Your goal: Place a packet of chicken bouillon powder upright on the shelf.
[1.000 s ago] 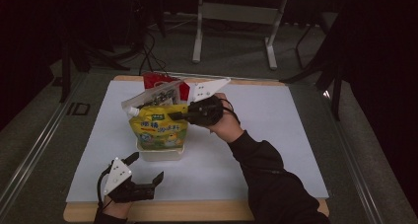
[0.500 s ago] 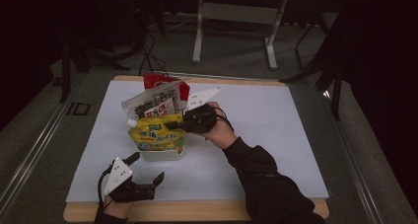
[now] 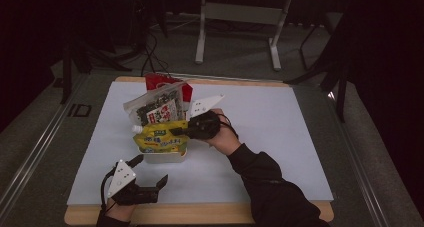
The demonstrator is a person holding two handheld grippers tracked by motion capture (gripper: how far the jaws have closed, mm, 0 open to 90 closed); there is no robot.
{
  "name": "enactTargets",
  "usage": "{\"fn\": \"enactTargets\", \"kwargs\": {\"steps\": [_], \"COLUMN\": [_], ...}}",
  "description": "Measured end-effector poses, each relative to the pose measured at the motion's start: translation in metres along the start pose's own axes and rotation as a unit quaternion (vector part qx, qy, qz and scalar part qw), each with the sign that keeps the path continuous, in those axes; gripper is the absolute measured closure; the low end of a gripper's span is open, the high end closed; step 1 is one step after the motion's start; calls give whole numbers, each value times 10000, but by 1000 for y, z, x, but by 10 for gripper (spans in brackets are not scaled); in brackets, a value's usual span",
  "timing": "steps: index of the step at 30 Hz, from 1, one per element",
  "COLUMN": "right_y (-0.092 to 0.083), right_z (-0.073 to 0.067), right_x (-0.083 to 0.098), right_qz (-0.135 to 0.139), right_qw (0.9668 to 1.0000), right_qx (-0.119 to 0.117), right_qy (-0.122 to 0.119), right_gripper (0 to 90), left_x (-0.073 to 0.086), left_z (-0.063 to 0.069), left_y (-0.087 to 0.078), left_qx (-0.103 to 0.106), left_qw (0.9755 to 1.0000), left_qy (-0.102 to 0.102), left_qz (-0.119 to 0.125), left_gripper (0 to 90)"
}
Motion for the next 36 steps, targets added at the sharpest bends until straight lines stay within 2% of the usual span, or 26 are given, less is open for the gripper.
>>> {"fn": "enactTargets", "kwargs": {"steps": [5, 11, 16, 21, 27, 36], "right_y": [0, -12, -29, -44, -63, -88], "right_z": [-1, -3, -1, 2, 3, -2], "right_x": [-2, -6, -6, 3, 20, 48], "right_qz": [-92, 63, 106, 142, 222, 334], "right_qw": [9999, 9999, 9989, 9979, 9959, 9931], "right_qx": [83, 142, 440, 560, 701, 895], "right_qy": [-41, 29, 102, 299, 518, 673], "right_gripper": [871, 610, 399, 230, 163, 144], "left_x": [-1, -2, -3, -3, -2, -3], "left_z": [2, 5, 10, 15, 17, 21], "left_y": [0, 1, 3, 5, 6, 8], "left_qx": [36, 96, 126, 217, 271, 347], "left_qw": [10000, 9999, 9998, 9996, 9994, 9991], "left_qy": [25, 56, 129, 188, 200, 257], "left_qz": [13, 37, 44, 13, -4, -12], "left_gripper": [5, 5, 5, 5, 5, 5]}}
Point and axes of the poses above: each handheld gripper's, and its own axes: y roughly forward along the jaws, x roughly out of its underside, z roughly to its right, the point moved 4 cm from there along y, roughly forward along the jaws, and after that the axes turned 3 degrees about -z, right-handed, at the moved point
